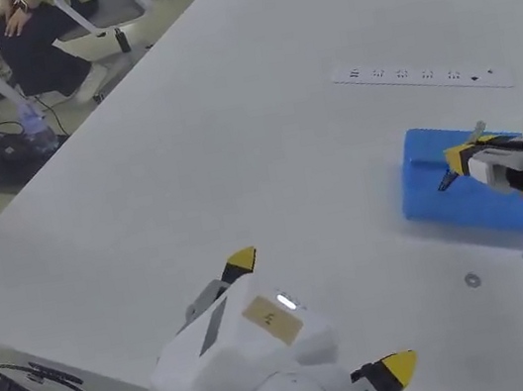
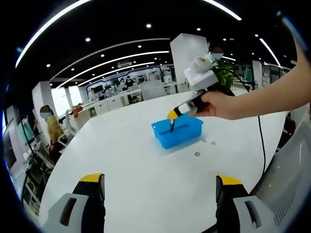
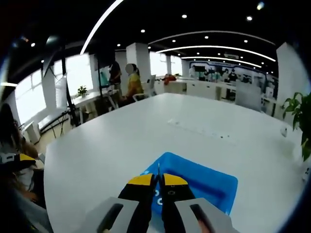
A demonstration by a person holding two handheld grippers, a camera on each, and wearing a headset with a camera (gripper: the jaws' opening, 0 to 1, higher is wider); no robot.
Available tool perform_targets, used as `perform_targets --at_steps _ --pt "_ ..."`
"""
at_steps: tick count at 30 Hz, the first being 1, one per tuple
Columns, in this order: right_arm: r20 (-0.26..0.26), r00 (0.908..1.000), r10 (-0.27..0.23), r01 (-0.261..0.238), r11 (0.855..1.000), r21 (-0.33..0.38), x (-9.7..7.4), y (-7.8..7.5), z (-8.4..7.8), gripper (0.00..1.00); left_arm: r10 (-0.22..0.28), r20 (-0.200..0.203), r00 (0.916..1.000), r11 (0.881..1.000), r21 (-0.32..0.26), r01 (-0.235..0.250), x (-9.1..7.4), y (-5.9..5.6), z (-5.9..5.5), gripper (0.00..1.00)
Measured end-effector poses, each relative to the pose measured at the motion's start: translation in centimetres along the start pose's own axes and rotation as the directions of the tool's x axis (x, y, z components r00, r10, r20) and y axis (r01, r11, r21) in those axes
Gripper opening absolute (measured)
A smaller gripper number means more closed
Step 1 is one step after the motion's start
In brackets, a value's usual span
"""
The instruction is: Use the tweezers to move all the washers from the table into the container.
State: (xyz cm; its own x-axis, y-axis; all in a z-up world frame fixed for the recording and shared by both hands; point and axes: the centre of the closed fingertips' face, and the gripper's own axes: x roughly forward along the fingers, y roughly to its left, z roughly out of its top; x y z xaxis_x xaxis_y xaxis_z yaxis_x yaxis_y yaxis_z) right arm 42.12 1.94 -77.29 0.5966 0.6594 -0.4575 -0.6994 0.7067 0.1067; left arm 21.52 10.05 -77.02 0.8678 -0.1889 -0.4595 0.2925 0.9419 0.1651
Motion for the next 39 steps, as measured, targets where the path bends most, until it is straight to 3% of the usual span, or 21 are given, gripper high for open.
perform_targets --at_steps 4,11,21,32,39 --pt "0.040 0.9989 0.026 -0.027 0.999 0.025 -1.6 0.8 1.2 0.02 -0.002 -0.001 1.0000 1.000 -0.002 0.002 0.0 0.0 0.0 0.99" --pt "0.044 0.9980 0.045 -0.042 0.998 -0.054 -3.8 2.4 1.1 0.02 -0.002 0.005 1.0000 1.000 -0.012 0.003 0.0 0.0 0.1 0.99" --pt "-0.005 0.9996 0.027 -0.028 0.995 -0.098 -6.1 3.6 -2.2 0.02 0.003 0.001 1.0000 1.000 0.004 -0.003 0.0 0.0 0.0 0.99" --pt "-0.076 0.9971 0.002 -0.006 0.999 -0.051 -6.5 3.4 -6.2 0.02 0.002 -0.004 1.0000 1.000 0.011 -0.002 0.1 -0.1 -0.1 0.99" --pt "-0.103 0.9947 -0.002 -0.003 0.999 -0.048 -6.4 3.0 -7.1 0.02 0.005 -0.014 0.9999 1.000 0.016 -0.005 0.1 -0.1 -0.3 0.99"
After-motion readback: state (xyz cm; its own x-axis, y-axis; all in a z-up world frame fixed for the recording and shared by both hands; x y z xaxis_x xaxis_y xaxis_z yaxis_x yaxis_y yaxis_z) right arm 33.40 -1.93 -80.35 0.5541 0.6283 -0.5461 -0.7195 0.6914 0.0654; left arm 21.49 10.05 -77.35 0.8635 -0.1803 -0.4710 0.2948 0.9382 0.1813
